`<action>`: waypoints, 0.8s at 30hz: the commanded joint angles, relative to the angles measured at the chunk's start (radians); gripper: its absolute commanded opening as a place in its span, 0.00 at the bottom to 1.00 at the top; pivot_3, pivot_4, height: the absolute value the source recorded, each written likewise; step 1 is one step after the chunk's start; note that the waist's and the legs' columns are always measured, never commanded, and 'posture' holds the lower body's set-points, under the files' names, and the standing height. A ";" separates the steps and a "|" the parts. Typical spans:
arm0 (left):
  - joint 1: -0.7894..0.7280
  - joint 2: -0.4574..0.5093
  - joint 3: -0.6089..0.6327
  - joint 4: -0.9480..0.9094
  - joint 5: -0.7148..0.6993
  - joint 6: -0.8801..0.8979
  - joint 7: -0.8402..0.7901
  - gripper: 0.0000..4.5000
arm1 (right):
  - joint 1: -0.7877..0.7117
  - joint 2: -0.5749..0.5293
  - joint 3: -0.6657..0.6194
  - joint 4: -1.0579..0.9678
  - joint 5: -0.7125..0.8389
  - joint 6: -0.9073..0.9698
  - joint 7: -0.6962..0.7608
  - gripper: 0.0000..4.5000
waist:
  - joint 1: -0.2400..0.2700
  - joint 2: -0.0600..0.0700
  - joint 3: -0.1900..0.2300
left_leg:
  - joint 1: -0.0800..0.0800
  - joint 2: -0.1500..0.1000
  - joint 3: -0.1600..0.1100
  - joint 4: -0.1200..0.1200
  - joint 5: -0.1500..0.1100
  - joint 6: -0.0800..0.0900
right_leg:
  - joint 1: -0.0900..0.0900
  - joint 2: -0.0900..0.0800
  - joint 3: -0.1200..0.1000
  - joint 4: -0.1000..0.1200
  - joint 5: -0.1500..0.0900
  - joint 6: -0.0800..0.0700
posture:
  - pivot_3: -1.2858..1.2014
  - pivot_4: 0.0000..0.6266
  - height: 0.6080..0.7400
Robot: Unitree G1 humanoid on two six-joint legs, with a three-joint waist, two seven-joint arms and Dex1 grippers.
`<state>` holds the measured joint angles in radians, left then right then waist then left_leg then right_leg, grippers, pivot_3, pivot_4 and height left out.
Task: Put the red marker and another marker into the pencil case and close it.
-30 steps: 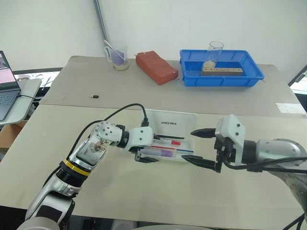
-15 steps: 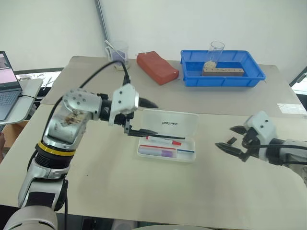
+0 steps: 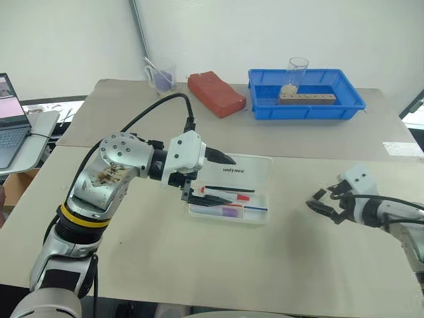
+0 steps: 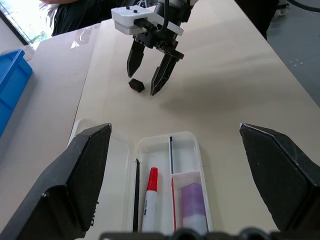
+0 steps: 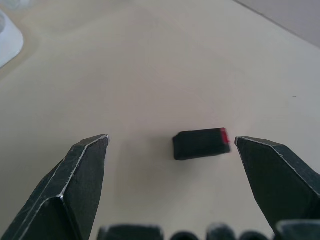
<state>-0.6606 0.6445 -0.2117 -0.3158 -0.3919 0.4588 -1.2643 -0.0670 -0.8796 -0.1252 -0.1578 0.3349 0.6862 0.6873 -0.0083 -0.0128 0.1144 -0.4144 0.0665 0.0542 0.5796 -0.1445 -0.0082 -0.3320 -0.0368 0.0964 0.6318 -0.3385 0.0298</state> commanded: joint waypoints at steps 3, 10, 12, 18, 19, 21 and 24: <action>-0.012 0.014 0.017 -0.019 -0.007 -0.014 0.009 0.97 | -0.042 0.001 -0.003 0.035 -0.067 -0.047 -0.029 1.00 | 0.002 0.000 0.000 | 0.000 0.000 0.000 0.001 0.000 0.000 | 0.000 0.000 0.000 0.000 0.000 0.000 | 0.52 0.24 1.00; -0.022 0.013 0.011 -0.003 -0.004 -0.027 0.001 0.97 | -0.112 0.006 0.019 0.129 -0.095 -0.089 0.012 1.00 | -0.003 0.000 0.000 | 0.000 0.000 0.000 0.001 0.000 0.000 | 0.000 0.000 0.000 0.000 0.000 0.000 | 0.52 0.24 1.00; -0.025 0.013 0.010 0.000 -0.005 -0.028 -0.004 0.97 | -0.120 0.010 0.026 0.145 -0.088 -0.091 0.036 1.00 | -0.003 0.000 0.000 | 0.000 0.000 0.000 0.001 0.000 0.000 | 0.000 0.000 0.000 0.000 0.000 0.000 | 0.52 0.24 1.00; -0.024 0.019 0.009 0.001 -0.005 -0.029 -0.015 0.97 | -0.108 0.005 0.043 0.182 -0.107 -0.098 0.078 1.00 | -0.003 0.001 0.000 | 0.000 0.000 0.000 0.001 0.000 0.000 | 0.001 0.000 0.000 0.000 0.000 0.000 | 0.52 0.24 1.00; -0.023 0.019 0.009 -0.001 -0.005 -0.028 -0.014 0.97 | -0.106 0.005 0.039 0.187 -0.107 -0.097 0.080 1.00 | -0.003 0.001 0.000 | 0.000 0.000 0.000 0.001 0.000 0.000 | 0.001 0.000 0.000 0.000 0.000 0.000 | 0.52 0.24 1.00; -0.022 0.020 0.008 -0.004 -0.005 -0.025 -0.013 0.97 | -0.105 0.007 0.032 0.196 -0.105 -0.097 0.083 1.00 | -0.002 0.001 0.000 | 0.000 0.000 0.000 0.001 0.000 0.000 | 0.001 0.000 0.000 0.000 0.000 0.000 | 0.52 0.24 1.00; -0.021 0.020 0.006 -0.005 -0.003 -0.024 -0.012 0.97 | -0.106 -0.003 0.031 0.207 -0.108 -0.122 0.102 1.00 | 0.000 0.001 0.000 | 0.000 0.000 0.000 0.001 0.000 0.000 | 0.001 0.000 0.000 0.000 0.000 0.000 | 0.52 0.24 1.00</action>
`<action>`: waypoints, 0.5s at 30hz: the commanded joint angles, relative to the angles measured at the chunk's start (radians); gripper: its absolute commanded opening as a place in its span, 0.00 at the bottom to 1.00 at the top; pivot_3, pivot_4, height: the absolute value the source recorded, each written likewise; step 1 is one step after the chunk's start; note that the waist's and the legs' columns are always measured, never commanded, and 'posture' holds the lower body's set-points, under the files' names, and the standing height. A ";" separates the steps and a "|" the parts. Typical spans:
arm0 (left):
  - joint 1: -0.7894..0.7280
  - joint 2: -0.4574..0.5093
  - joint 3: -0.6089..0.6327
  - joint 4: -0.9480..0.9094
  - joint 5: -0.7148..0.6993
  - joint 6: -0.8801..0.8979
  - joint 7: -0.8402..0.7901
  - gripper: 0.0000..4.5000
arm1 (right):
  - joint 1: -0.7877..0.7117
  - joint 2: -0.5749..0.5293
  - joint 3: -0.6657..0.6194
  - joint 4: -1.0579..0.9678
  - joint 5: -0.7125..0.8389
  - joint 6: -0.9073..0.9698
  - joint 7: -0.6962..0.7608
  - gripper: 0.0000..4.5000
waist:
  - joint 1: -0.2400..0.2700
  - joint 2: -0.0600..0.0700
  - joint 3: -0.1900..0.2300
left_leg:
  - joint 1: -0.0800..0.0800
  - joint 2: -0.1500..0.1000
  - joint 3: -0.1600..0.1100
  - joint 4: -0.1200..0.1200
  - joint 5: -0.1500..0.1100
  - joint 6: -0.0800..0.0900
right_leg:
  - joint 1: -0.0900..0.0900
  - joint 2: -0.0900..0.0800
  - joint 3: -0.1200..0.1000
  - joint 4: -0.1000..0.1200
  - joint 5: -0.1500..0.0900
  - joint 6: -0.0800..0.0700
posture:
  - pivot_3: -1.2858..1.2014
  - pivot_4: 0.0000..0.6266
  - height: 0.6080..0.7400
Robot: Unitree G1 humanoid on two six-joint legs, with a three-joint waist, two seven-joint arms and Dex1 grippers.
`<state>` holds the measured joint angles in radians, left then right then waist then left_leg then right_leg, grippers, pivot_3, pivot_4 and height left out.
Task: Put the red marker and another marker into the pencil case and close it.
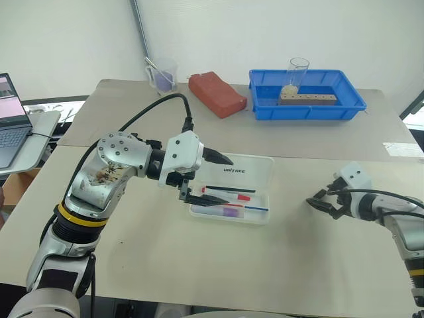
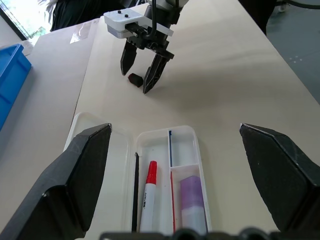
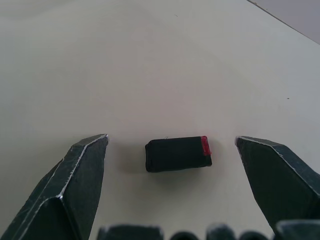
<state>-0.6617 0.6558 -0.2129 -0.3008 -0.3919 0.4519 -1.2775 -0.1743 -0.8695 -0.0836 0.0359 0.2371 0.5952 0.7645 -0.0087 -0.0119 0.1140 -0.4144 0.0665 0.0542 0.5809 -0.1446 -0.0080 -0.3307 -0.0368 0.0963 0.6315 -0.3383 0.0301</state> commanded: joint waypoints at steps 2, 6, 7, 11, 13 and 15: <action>-0.019 0.010 0.008 -0.019 -0.003 -0.017 0.000 0.97 | 0.005 -0.045 0.001 0.026 -0.026 -0.087 0.070 1.00 | 0.002 0.000 0.000 | 0.000 0.000 0.000 0.000 0.000 0.000 | 0.000 0.000 0.000 0.000 0.000 0.000 | 0.52 0.24 1.00; -0.026 0.007 0.004 -0.008 0.002 -0.025 -0.003 0.97 | -0.062 -0.121 0.016 0.101 -0.010 -0.157 0.239 1.00 | 0.001 0.001 0.001 | 0.000 0.000 0.000 0.000 0.000 0.000 | 0.000 0.000 0.000 0.000 0.000 0.000 | 0.52 0.24 1.00; -0.027 0.005 0.002 -0.007 0.002 -0.025 -0.002 0.97 | -0.082 -0.128 0.023 0.123 -0.007 -0.166 0.269 1.00 | -0.001 0.001 0.001 | 0.000 0.000 0.000 0.001 0.000 0.000 | 0.000 0.000 0.000 0.000 0.000 0.000 | 0.52 0.24 1.00; -0.026 -0.002 -0.002 -0.011 0.001 -0.024 0.006 0.97 | -0.180 -0.133 0.074 0.239 -0.037 -0.204 0.366 1.00 | -0.006 0.001 0.001 | 0.001 0.000 0.000 0.000 0.000 0.000 | 0.001 0.000 0.000 0.000 0.000 0.000 | 0.52 0.24 1.00; -0.018 0.001 0.002 -0.023 -0.001 -0.019 0.012 0.97 | -0.249 -0.121 0.122 0.334 -0.078 -0.253 0.404 1.00 | -0.008 0.001 0.001 | 0.001 0.000 0.000 0.000 0.000 0.001 | 0.001 0.000 0.000 0.000 0.000 0.000 | 0.52 0.24 1.00; -0.011 0.008 0.007 -0.033 -0.005 -0.013 0.015 0.97 | -0.299 -0.122 0.166 0.419 -0.126 -0.336 0.436 1.00 | -0.007 0.003 0.001 | 0.001 0.000 0.001 0.001 -0.001 0.001 | 0.001 0.000 0.001 0.000 0.000 0.000 | 0.52 0.24 1.00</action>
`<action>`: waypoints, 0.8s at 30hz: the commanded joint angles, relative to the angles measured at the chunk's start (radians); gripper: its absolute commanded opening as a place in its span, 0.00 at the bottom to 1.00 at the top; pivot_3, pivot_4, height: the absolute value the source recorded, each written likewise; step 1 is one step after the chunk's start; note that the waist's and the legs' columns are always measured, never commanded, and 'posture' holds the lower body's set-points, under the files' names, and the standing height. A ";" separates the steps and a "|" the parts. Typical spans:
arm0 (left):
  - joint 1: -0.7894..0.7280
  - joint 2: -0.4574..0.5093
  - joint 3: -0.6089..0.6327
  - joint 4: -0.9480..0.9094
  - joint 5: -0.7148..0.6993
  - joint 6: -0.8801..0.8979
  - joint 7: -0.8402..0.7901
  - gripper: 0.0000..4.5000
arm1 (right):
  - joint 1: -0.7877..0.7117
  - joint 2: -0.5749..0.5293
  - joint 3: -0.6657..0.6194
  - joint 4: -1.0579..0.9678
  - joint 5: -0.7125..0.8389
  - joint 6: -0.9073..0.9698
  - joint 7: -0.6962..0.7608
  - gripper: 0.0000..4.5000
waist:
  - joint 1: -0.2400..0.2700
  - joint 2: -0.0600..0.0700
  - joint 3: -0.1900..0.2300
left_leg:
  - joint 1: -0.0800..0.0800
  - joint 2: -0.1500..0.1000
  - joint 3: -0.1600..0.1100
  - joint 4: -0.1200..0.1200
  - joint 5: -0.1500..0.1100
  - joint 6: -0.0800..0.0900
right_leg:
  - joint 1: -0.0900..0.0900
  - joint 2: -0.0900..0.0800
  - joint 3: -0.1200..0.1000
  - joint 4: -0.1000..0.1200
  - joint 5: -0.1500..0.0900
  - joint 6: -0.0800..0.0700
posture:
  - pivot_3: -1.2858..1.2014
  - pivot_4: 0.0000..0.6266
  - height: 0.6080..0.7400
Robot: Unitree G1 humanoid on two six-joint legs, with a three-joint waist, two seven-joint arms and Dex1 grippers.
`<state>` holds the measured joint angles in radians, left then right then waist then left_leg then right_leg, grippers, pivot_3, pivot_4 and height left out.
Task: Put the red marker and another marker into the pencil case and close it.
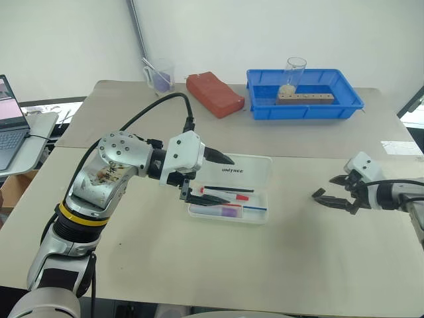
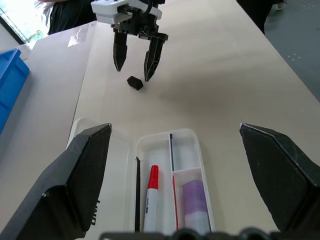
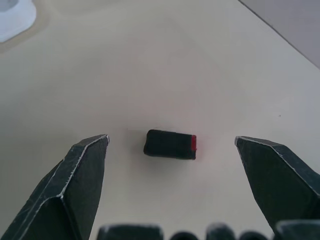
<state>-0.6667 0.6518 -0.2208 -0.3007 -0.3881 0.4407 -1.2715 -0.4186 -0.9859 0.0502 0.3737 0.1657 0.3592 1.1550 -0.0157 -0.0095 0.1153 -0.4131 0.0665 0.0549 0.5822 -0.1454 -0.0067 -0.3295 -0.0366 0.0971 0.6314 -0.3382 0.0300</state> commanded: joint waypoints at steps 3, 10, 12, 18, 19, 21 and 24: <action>0.001 0.021 0.019 -0.043 -0.015 0.007 0.013 0.97 | -0.118 -0.013 0.083 0.195 -0.118 -0.248 0.101 1.00 | 0.005 0.002 0.000 | 0.000 0.000 0.000 0.001 0.000 0.001 | 0.000 0.000 0.000 0.000 0.000 0.000 | 0.52 0.24 1.00; 0.004 0.020 0.019 -0.050 -0.016 0.012 0.026 0.97 | -0.336 0.035 0.158 0.465 -0.200 -0.420 0.251 1.00 | 0.000 0.006 0.003 | 0.001 0.000 0.000 0.006 -0.002 0.003 | 0.004 0.000 0.000 0.000 0.000 0.000 | 0.52 0.24 1.00; 0.005 0.019 0.019 -0.051 -0.016 0.011 0.028 0.97 | -0.374 0.056 0.169 0.514 -0.213 -0.432 0.287 1.00 | 0.000 0.006 0.004 | 0.003 0.000 0.000 0.006 -0.002 0.004 | 0.006 0.000 0.000 0.000 0.000 0.000 | 0.52 0.24 1.00; 0.015 0.025 0.023 -0.067 -0.020 0.019 0.038 0.97 | -0.407 0.072 0.213 0.576 -0.260 -0.461 0.413 1.00 | 0.006 0.010 0.005 | 0.005 0.000 0.000 0.007 -0.003 0.004 | 0.009 0.000 0.000 0.000 0.000 0.001 | 0.52 0.24 1.00; 0.018 0.028 0.025 -0.071 -0.022 0.022 0.039 0.97 | -0.406 0.069 0.221 0.581 -0.269 -0.474 0.425 1.00 | 0.006 0.011 0.005 | 0.005 0.000 0.000 0.008 -0.003 0.004 | 0.010 0.000 0.000 0.000 0.000 0.001 | 0.52 0.24 1.00; 0.021 0.030 0.027 -0.076 -0.024 0.026 0.044 0.97 | -0.407 0.062 0.233 0.597 -0.295 -0.520 0.426 1.00 | 0.006 0.011 0.005 | 0.006 0.000 0.000 0.008 -0.003 0.004 | 0.010 0.000 0.000 0.000 0.000 0.001 | 0.52 0.24 1.00; 0.022 0.031 0.028 -0.076 -0.025 0.028 0.050 0.97 | -0.413 0.056 0.247 0.625 -0.333 -0.599 0.404 1.00 | 0.005 0.010 0.005 | 0.007 0.000 0.000 0.008 -0.003 0.004 | 0.011 0.000 0.000 0.000 0.000 0.001 | 0.52 0.24 1.00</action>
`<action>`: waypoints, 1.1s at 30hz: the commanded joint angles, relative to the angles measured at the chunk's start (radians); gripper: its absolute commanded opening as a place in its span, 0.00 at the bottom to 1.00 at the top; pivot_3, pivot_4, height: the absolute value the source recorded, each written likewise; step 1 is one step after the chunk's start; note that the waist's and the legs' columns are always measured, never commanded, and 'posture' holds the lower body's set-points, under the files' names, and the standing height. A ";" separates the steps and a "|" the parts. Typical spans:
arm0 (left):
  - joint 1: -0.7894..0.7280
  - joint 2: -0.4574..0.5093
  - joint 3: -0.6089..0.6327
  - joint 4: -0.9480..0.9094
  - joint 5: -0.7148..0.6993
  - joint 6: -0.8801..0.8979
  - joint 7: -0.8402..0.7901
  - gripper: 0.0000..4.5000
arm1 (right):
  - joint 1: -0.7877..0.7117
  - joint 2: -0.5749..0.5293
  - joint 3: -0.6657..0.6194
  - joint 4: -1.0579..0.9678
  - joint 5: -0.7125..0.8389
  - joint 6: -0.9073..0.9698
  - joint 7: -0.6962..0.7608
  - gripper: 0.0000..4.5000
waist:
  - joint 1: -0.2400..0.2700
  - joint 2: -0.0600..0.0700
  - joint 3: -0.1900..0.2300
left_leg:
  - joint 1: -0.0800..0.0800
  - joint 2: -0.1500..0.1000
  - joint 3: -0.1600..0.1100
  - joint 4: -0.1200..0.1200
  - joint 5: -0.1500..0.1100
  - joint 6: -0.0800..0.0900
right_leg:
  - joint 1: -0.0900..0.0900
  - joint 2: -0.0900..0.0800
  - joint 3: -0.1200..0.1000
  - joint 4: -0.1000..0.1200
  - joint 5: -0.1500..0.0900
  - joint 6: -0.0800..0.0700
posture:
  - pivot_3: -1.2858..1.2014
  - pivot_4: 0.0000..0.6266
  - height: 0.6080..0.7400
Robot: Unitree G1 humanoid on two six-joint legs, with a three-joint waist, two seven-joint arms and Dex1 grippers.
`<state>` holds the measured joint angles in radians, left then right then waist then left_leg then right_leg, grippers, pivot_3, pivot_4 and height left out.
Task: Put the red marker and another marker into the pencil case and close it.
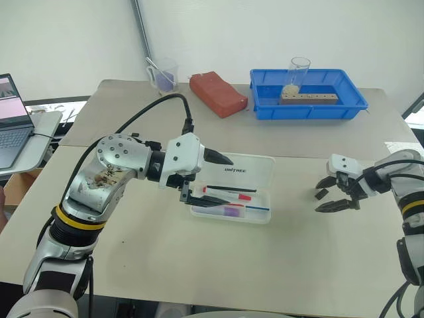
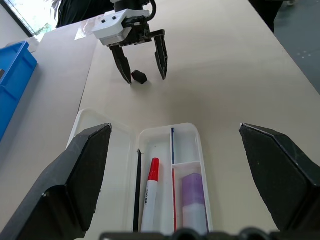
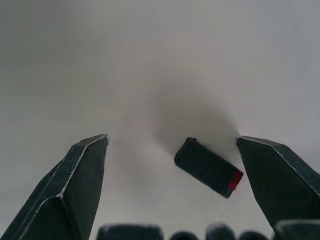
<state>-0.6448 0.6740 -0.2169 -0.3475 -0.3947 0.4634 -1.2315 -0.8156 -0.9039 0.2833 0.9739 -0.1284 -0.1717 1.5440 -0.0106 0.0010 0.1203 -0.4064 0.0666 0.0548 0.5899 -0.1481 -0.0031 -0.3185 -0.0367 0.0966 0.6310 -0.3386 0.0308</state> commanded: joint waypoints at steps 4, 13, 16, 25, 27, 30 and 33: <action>-0.003 0.006 0.020 -0.024 -0.016 0.002 0.016 0.97 | -0.027 -0.018 0.017 0.050 -0.060 -0.135 -0.010 1.00 | 0.000 0.000 0.000 | 0.000 0.000 0.000 0.000 0.000 0.000 | 0.001 0.000 0.000 0.000 0.000 0.000 | 0.52 0.24 1.00; -0.001 0.004 0.017 -0.026 -0.017 0.004 0.020 1.00 | -0.055 -0.023 0.033 0.140 -0.139 -0.263 -0.112 0.75 | -0.002 -0.002 0.000 | 0.002 0.000 0.000 0.000 0.000 0.000 | 0.002 0.000 0.000 0.000 0.000 0.000 | 0.52 0.24 1.00; -0.004 0.002 0.015 -0.024 -0.017 0.005 0.021 1.00 | -0.060 -0.017 0.019 0.154 -0.127 -0.256 -0.104 0.51 | -0.003 -0.003 0.000 | 0.003 0.000 0.000 0.000 0.000 0.000 | 0.003 0.000 0.000 0.000 0.000 0.000 | 0.52 0.24 1.00; 0.031 0.024 0.032 -0.027 -0.013 -0.003 0.025 1.00 | 0.050 -0.016 -0.106 -0.132 0.082 -0.005 0.037 0.03 | -0.004 -0.001 0.000 | 0.002 0.000 0.000 0.000 0.000 0.000 | 0.002 0.000 0.000 0.000 0.000 0.000 | 0.52 0.24 1.00; 0.061 0.042 0.045 -0.037 -0.014 -0.007 0.024 1.00 | 0.148 -0.025 -0.149 -0.391 0.178 0.194 0.047 0.03 | -0.003 0.000 0.000 | 0.001 0.000 0.000 -0.001 0.000 0.000 | 0.001 0.000 0.000 0.001 0.000 0.000 | 0.52 0.24 1.00; 0.132 0.080 0.071 -0.070 -0.025 -0.011 0.020 1.00 | 0.309 -0.038 -0.202 -0.835 0.320 0.515 -0.011 0.03 | -0.004 0.002 0.000 | 0.000 0.001 -0.001 -0.002 0.000 0.000 | 0.001 0.000 0.000 0.002 0.000 0.000 | 0.52 0.24 1.00; 0.222 0.118 0.107 -0.130 -0.055 0.006 0.021 1.00 | 0.414 -0.015 -0.202 -1.177 0.397 0.723 -0.118 0.03 | -0.004 0.002 0.000 | 0.001 0.001 -0.002 -0.002 0.000 0.000 | 0.001 0.001 0.000 0.002 0.000 0.000 | 0.52 0.24 1.00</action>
<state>-0.4309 0.7773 -0.1489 -0.4237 -0.4165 0.4632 -1.2101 -0.4078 -0.9211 0.1044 -0.0516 0.2146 0.4465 1.4715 -0.0149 0.0028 0.1206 -0.4053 0.0677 0.0533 0.5869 -0.1484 -0.0037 -0.3180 -0.0366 0.0967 0.6325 -0.3385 0.0307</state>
